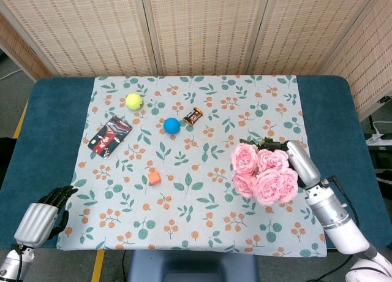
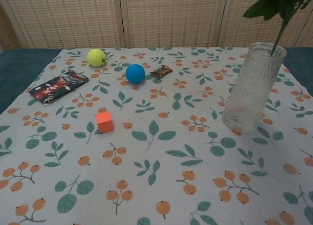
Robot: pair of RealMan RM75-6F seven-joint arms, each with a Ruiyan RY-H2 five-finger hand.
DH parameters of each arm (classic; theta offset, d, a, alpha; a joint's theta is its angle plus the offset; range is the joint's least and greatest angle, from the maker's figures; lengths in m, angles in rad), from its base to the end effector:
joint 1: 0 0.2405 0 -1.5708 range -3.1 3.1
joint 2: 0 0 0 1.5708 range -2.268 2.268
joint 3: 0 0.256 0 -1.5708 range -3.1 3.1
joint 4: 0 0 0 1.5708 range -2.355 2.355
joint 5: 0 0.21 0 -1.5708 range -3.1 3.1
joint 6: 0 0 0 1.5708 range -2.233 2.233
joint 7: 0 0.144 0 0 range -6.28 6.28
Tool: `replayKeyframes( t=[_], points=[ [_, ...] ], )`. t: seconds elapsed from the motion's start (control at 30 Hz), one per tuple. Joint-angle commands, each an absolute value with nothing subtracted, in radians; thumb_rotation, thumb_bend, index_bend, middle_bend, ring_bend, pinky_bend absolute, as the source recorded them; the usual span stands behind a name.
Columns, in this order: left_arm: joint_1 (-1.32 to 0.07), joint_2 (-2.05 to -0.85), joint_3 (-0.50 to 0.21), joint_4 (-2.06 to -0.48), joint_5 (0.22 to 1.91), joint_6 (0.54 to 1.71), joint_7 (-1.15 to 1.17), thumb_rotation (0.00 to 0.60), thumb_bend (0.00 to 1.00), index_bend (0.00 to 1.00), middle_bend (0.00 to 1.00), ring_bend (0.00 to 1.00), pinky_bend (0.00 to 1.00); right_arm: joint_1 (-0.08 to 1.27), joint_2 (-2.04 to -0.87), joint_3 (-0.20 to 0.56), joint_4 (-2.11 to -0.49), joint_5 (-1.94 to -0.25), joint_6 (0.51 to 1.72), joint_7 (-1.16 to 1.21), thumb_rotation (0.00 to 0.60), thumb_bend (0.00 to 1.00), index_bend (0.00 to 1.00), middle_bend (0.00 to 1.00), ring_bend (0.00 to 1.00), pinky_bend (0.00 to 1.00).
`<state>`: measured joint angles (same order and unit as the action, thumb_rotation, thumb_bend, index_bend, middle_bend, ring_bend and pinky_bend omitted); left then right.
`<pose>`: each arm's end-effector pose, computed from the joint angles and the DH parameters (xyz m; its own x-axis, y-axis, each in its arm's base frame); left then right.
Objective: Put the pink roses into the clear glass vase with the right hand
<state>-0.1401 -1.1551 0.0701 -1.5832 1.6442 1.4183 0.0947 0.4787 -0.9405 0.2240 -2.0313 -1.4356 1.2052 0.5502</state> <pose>-0.2987 0.1687 0.1179 0.5030 0.1437 0.8522 0.8565 -0.2145 -0.4694 -0.1353 -0.2773 0.1655 -0.2925 -0.2898 0.9113 -0.8673 -0.3210 -0.3805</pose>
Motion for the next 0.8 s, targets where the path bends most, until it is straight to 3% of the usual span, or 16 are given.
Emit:
replayKeyframes(
  t=[0.03,0.47,0.63,0.8],
  points=[
    [-0.14,-1.156,0.07,-1.583,1.644,1.416,0.096,0.6,0.64,0.17,0.16,0.18,0.43,0.482,-0.941,0.229,-2.011,-1.427,1.192,0.578,0.6,0.61,0.89,0.81,0.87,0.97],
    [-0.143,-1.16,0.073,-1.583,1.643,1.406,0.108,0.6,0.64,0.17,0.16,0.18,0.43,0.498,-0.975,0.219,-1.87,-1.413,1.112,0.722,0.6,0.61,0.89,0.81,0.87,0.97],
    [-0.144,-1.16,0.072,-1.582,1.641,1.404,0.109,0.6,0.64,0.17,0.16,0.18,0.43,0.518,-1.01,0.201,-1.77,-1.448,1.061,0.842,0.6,0.61,0.83,0.81,0.86,0.97],
    [-0.145,-1.161,0.073,-1.581,1.639,1.399,0.11,0.6,0.64,0.17,0.16,0.18,0.43,0.539,-1.04,0.177,-1.674,-1.496,1.027,0.924,0.6,0.43,0.67,0.81,0.85,0.97]
  ],
)
